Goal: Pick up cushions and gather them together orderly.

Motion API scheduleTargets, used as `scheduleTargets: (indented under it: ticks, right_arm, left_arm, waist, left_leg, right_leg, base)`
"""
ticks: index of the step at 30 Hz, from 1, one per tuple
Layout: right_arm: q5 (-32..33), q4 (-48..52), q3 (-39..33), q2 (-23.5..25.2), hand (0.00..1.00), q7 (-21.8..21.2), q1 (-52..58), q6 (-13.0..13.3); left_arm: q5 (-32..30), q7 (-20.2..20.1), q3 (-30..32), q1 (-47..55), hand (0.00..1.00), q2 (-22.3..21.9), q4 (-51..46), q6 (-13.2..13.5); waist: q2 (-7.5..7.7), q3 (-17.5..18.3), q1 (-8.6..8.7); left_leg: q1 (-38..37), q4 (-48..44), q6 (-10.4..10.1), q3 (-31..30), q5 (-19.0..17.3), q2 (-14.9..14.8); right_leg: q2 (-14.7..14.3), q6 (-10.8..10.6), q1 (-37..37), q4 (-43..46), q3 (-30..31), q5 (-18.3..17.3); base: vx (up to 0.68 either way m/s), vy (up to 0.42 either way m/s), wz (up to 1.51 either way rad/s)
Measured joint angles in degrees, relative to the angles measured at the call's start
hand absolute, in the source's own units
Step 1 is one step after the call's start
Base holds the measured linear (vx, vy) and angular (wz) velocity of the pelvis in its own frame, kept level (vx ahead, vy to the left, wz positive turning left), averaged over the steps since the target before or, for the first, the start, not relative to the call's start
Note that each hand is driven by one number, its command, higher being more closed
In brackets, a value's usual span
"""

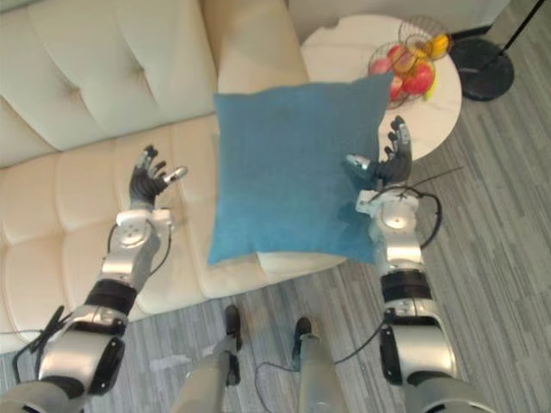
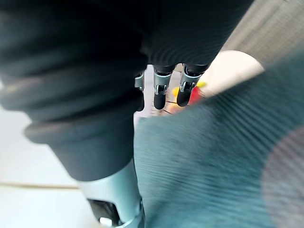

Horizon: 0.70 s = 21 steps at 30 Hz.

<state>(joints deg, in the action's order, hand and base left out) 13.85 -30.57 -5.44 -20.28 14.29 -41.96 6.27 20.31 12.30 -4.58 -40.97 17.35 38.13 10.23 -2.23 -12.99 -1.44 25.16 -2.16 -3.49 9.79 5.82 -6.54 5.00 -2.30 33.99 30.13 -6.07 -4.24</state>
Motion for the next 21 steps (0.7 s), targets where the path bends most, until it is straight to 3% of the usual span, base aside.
scheduleTargets:
  ticks: [3, 4, 5, 6, 7, 12, 19, 20, 21]
  right_arm:
    - [0.31, -0.04, -0.03, 0.53, 0.0, 0.86, -0.01, -0.19]
    - [0.28, 0.03, -0.1, 0.61, 0.0, 1.11, -0.46, -0.08]
    - [0.27, 0.07, -0.08, 0.76, 0.0, 1.24, -0.52, -0.03]
    - [0.27, 0.49, -0.16, 1.77, 0.0, 1.66, -0.75, 0.01]
    - [0.27, 0.57, 0.03, 2.79, 0.0, 1.71, -1.46, 0.11]
    - [0.29, 0.54, 0.06, 4.86, 0.0, 2.72, 0.38, 0.01]
    - [0.07, 0.53, 1.63, 8.39, 0.0, 3.23, 0.29, 0.51]
    - [0.08, 0.53, 1.63, 8.49, 0.0, 3.31, 0.26, 0.85]
    - [0.08, 0.53, 1.65, 8.53, 1.0, 3.31, 0.26, 0.93]
  left_arm:
    - [0.17, 0.0, -1.32, -1.02, 0.0, -2.54, 1.99, -0.21]
    - [0.12, 0.02, -1.28, -1.95, 0.0, -3.38, 2.02, -0.17]
    - [0.12, 0.01, -1.29, -2.35, 0.0, -3.51, 2.13, -0.18]
    - [0.05, 0.03, -1.48, -3.43, 0.0, -3.75, 2.4, -0.2]
    - [-0.01, 0.3, -1.46, -4.22, 0.0, -4.17, 2.48, -0.2]
    - [-1.14, 2.72, -1.81, -5.24, 0.0, -8.35, 5.46, -0.32]
    - [-1.18, 2.73, -4.38, -5.28, 0.0, -9.37, 5.75, -0.51]
    - [-1.17, 2.77, -4.5, -5.23, 1.0, -9.52, 5.75, -0.56]
    - [-1.16, 2.81, -4.56, -5.18, 1.0, -9.53, 5.75, -0.59]
  waist:
    - [0.08, -0.56, 1.02]
    - [0.06, -0.99, 0.69]
    - [0.35, -0.99, 0.54]
    - [1.51, -1.25, 1.17]
    - [1.5, -1.37, 0.72]
    - [1.46, -1.91, 1.32]
    - [1.53, -1.94, 1.3]
    - [1.55, -1.95, 1.24]
    - [1.55, -1.95, 1.19]
  left_leg:
    - [-0.69, -1.39, 0.12, 0.52, -0.13, -0.51]
    - [-0.58, -2.67, -0.31, 0.75, -1.07, -1.4]
    - [-0.23, -3.01, -0.47, 0.95, -1.18, -1.45]
    - [0.47, -5.11, -2.5, 1.8, -3.48, -1.26]
    - [1.92, -6.46, -2.94, 2.73, -4.07, -2.61]
    - [1.53, -8.48, -2.86, 4.49, -4.15, -3.63]
    - [2.24, -9.82, -1.82, 6.23, -6.74, -3.65]
    - [3.08, -10.98, -1.45, 6.28, -7.11, -3.52]
    - [3.19, -11.3, -1.42, 6.35, -7.26, -3.5]
  right_leg:
    - [0.28, 0.16, 1.84, 6.33, 0.18, 0.44]
    - [0.1, 0.46, 4.8, 7.37, 0.22, -1.86]
    - [0.16, 0.29, 4.35, 3.69, 0.33, -2.26]
    - [1.29, -0.14, 1.96, -4.59, 0.5, 1.52]
    - [0.23, -0.05, 2.27, -6.08, 0.39, 1.31]
    - [-0.43, -0.05, 0.89, -6.41, 0.24, 1.31]
    - [-0.23, 0.01, -0.11, -8.22, 0.42, 1.36]
    - [0.03, 0.02, -0.13, -8.76, 0.52, 1.37]
    - [0.07, 0.03, -0.15, -8.86, 0.59, 1.37]
  base:
    - [0.06, -0.1, 0.08]
    - [0.06, -0.131, 0.04]
    - [0.04, -0.153, 0.13]
    - [0.03, -0.177, -0.02]
    - [0.03, -0.178, -0.03]
    - [0.02, -0.074, -0.09]
    - [-0.05, 0.032, 0.05]
    - [-0.1, 0.054, 0.04]
    - [-0.08, 0.033, -0.04]
